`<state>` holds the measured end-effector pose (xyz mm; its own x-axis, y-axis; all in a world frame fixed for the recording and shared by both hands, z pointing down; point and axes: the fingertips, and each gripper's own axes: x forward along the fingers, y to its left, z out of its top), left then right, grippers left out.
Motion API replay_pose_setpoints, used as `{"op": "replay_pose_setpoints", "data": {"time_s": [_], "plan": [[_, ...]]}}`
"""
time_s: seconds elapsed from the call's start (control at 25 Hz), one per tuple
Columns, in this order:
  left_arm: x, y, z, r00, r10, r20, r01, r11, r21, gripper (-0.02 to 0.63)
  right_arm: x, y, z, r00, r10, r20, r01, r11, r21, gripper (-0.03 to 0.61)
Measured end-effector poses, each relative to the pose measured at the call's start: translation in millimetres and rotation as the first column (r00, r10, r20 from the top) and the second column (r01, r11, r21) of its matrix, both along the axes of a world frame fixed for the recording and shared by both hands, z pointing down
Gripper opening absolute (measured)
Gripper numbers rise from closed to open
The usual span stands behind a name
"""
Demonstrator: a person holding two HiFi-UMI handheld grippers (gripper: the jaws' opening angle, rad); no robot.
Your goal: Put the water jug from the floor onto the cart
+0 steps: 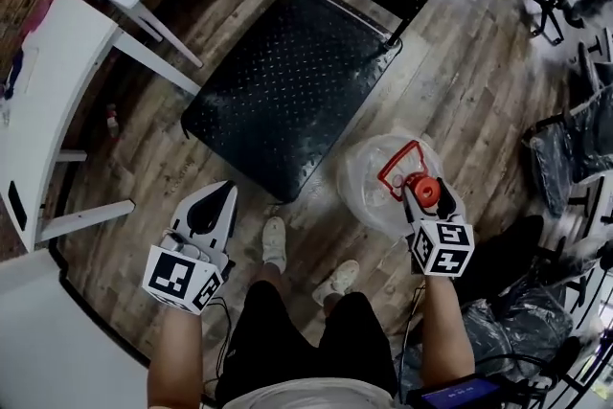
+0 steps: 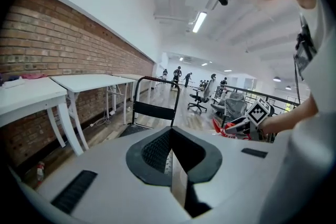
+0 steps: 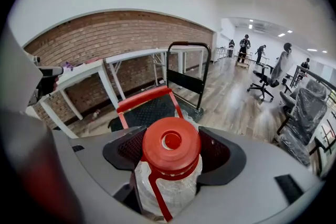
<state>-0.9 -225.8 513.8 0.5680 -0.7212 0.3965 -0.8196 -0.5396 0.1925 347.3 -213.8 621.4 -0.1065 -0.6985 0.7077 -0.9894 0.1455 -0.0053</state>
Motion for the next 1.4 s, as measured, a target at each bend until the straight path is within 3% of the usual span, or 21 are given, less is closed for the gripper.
{"op": "replay_pose_setpoints", "data": {"time_s": [0.32,0.56,0.84,1.04,1.4], "plan": [[-89.8,6.7,-3.3,0.987,-0.164,-0.003,0.164,0.987,-0.007,0.0,-115.0,-52.2,-34.6,0.98,-0.193,0.042,0.192,0.981,0.039,0.311],[-141.7,19.7,1.0,0.965,-0.261,-0.002,0.261,0.965,-0.015,0.0,-198.5,-82.4,-41.6,0.94,-0.337,0.058,0.334,0.941,0.06,0.311],[-188.8,42.6,15.4,0.943,-0.332,-0.003,0.332,0.942,-0.047,0.0,-274.6,-98.9,-25.0,0.898,-0.437,0.051,0.435,0.899,0.049,0.311],[-212.9,51.7,28.6,0.93,-0.368,-0.005,0.367,0.927,-0.074,0.0,-314.5,-103.7,-0.4,0.873,-0.485,0.038,0.485,0.874,0.018,0.311],[-239.0,61.0,45.0,0.922,-0.388,-0.001,0.386,0.917,-0.104,0.0,-345.1,-98.9,39.3,0.865,-0.502,0.019,0.502,0.864,-0.032,0.311]]}}
